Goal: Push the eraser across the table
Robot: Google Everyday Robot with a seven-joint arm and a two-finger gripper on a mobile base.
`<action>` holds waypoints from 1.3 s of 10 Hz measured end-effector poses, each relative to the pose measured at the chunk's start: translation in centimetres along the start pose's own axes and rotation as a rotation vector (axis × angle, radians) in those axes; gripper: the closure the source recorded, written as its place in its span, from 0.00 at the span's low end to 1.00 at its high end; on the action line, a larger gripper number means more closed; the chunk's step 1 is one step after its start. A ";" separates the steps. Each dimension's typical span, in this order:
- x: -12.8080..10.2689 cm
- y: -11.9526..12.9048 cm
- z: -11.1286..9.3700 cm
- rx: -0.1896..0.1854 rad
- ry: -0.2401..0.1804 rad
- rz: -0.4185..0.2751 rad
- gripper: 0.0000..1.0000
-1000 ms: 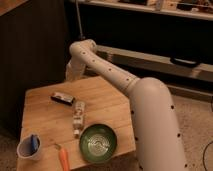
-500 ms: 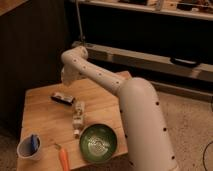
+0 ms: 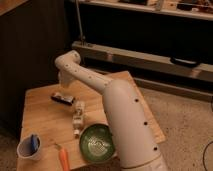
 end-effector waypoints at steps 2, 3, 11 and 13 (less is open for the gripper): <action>-0.1 -0.2 1.5 -0.020 -0.015 -0.022 1.00; -0.1 -0.5 1.8 -0.023 -0.019 -0.028 1.00; -1.2 0.8 4.8 -0.089 -0.056 -0.099 1.00; -3.0 2.0 4.2 -0.082 -0.081 -0.099 1.00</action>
